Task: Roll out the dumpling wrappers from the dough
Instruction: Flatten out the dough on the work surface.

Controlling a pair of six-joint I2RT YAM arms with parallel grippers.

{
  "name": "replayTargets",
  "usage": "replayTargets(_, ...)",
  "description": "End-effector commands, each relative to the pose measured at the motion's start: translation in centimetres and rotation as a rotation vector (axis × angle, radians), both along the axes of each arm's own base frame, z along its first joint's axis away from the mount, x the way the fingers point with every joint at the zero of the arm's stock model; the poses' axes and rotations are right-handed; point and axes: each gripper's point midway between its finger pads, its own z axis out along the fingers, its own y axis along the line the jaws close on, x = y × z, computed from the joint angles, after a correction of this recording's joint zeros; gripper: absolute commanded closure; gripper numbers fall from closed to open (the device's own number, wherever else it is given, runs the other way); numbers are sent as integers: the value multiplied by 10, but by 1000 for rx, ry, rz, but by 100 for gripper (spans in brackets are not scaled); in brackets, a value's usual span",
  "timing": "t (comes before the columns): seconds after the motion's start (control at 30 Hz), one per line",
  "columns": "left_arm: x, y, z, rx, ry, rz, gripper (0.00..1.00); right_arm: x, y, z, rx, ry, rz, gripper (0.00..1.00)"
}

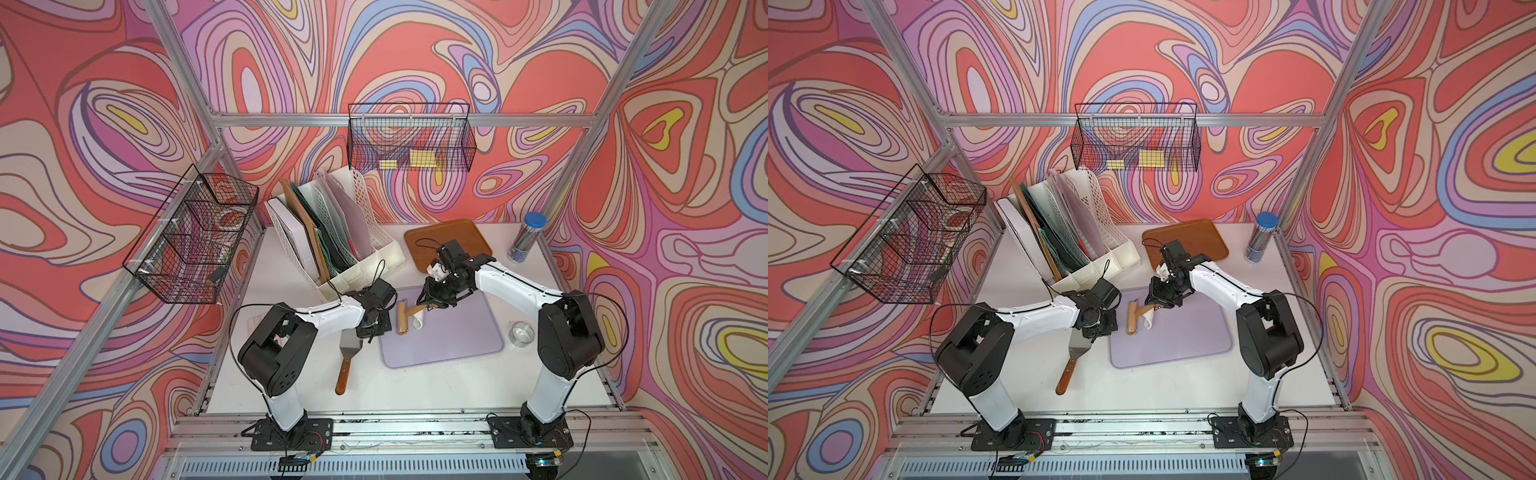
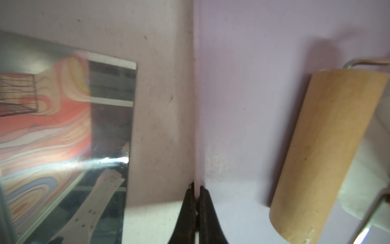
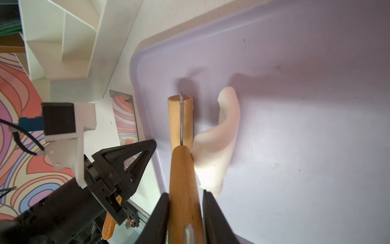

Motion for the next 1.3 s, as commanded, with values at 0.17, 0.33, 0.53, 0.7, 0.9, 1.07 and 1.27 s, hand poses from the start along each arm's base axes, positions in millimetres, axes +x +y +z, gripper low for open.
replayTargets(0.17,-10,3,-13,23,35,-15,100,7,27,33,155,-90,55,100)
replayTargets(0.33,-10,5,-13,33,32,-6,100,3,22,91,160,-181,84,100)
replayTargets(0.53,-9,7,-12,39,27,3,100,-8,-41,90,-65,-142,-19,100)
replayTargets(0.7,-10,6,-13,36,31,1,100,-9,-67,91,-104,-123,-106,100)
replayTargets(0.9,-10,5,-14,32,36,0,100,-9,-51,108,9,-131,-86,100)
replayTargets(1.07,-9,4,-14,29,35,1,100,-9,-64,78,-91,-56,-127,100)
replayTargets(1.27,-10,3,-16,23,41,-3,100,-7,-72,55,-154,-28,-144,100)
